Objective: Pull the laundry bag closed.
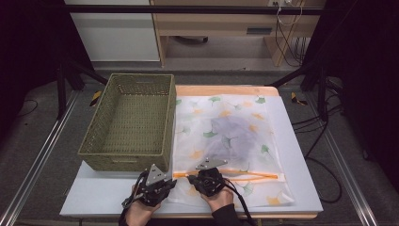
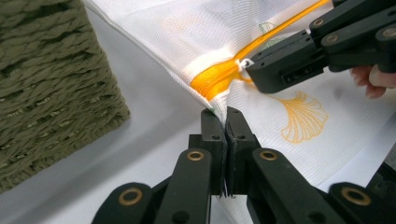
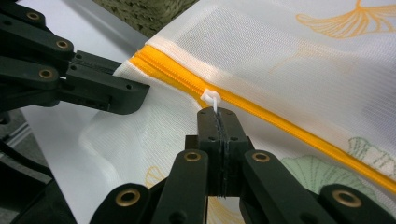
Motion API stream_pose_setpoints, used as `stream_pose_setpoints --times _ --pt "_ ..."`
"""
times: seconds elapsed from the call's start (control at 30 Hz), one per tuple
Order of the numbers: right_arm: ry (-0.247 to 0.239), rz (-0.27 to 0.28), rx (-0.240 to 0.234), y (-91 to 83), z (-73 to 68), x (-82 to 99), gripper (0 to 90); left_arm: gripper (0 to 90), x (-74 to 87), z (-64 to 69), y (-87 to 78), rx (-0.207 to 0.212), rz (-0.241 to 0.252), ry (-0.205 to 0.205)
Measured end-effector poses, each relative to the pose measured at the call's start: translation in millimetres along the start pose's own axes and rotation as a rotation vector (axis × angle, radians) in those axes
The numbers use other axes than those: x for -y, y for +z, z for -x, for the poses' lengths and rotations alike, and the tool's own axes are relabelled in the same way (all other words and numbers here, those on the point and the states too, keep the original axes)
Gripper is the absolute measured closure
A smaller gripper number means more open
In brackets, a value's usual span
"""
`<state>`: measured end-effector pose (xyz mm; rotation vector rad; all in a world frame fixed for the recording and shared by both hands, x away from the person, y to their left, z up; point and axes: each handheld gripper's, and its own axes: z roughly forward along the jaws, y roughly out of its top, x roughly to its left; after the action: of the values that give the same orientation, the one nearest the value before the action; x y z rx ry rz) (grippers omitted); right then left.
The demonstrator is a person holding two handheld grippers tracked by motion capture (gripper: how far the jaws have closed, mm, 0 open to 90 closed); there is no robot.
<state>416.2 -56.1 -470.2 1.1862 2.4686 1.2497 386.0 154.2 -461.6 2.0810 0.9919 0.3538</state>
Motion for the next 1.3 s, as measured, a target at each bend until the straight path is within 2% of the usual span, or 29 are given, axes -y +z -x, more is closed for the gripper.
stream_pose_setpoints --times 0.37,0.67,0.93,1.1,1.17,1.3 --pt "0.024 -0.011 0.042 -13.4 11.6 3.9 89.9 87.2 -0.4 -0.5 -1.8 -0.003 0.007 0.003" --pt "0.057 -0.005 0.054 -25.1 22.5 8.7 89.8 87.1 -0.6 -1.2 -1.9 0.001 0.004 0.003" --pt "0.048 -0.008 0.069 -32.7 26.2 9.8 89.8 87.1 -0.8 -1.8 -3.0 0.001 0.008 0.001" --pt "0.068 -0.002 0.082 -43.3 34.0 16.2 89.8 87.1 -0.7 -1.0 -1.9 0.001 0.004 0.004" --pt "0.062 -0.003 0.095 -46.6 36.0 18.9 89.8 87.1 -0.5 -0.8 -1.8 0.000 0.002 0.006" --pt "0.083 0.003 0.095 -52.8 40.5 22.5 89.8 87.1 -0.5 -1.1 -2.2 0.001 0.002 0.008"
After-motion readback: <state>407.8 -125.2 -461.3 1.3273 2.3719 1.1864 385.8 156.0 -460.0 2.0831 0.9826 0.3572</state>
